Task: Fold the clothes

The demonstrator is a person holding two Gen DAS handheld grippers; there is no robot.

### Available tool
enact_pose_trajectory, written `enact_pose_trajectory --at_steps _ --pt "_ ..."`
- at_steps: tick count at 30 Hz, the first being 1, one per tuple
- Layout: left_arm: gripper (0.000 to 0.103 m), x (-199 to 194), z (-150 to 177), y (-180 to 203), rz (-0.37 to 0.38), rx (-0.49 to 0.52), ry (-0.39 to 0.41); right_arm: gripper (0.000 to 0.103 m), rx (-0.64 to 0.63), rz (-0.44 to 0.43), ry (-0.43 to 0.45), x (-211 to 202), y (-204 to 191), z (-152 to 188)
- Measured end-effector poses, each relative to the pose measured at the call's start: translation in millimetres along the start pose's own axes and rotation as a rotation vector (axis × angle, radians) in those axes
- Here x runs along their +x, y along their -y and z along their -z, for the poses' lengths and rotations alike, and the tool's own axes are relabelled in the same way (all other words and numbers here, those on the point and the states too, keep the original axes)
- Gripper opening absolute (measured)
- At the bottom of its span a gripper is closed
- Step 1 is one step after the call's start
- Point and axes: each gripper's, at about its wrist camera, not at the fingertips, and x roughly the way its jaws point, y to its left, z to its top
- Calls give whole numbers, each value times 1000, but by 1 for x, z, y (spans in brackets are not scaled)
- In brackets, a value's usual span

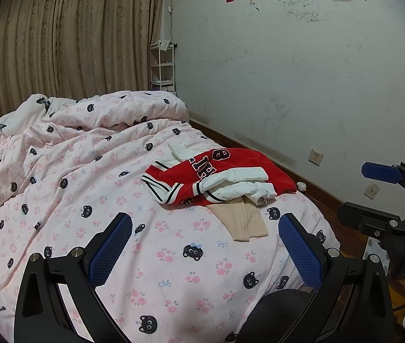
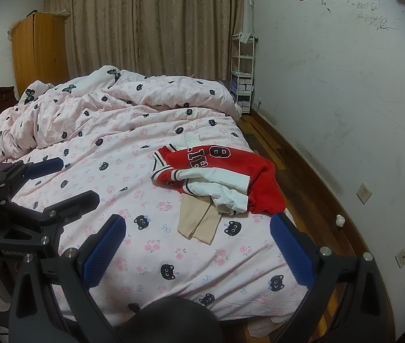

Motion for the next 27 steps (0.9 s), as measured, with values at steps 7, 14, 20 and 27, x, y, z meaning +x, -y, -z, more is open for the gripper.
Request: enact_pose_trajectory --at_steps 7,14,20,27 --pt "101 1 1 1 3 0 -2 103 0 2 -2 0 0 2" --pt "102 1 2 0 4 -1 -4 103 -3 0 -6 1 -2 3" --pt "101 2 3 0 5 -3 -7 103 -6 0 -9 2 -2 4" --pt "102 3 3 0 7 -5 -9 103 -6 0 -12 2 -2 5"
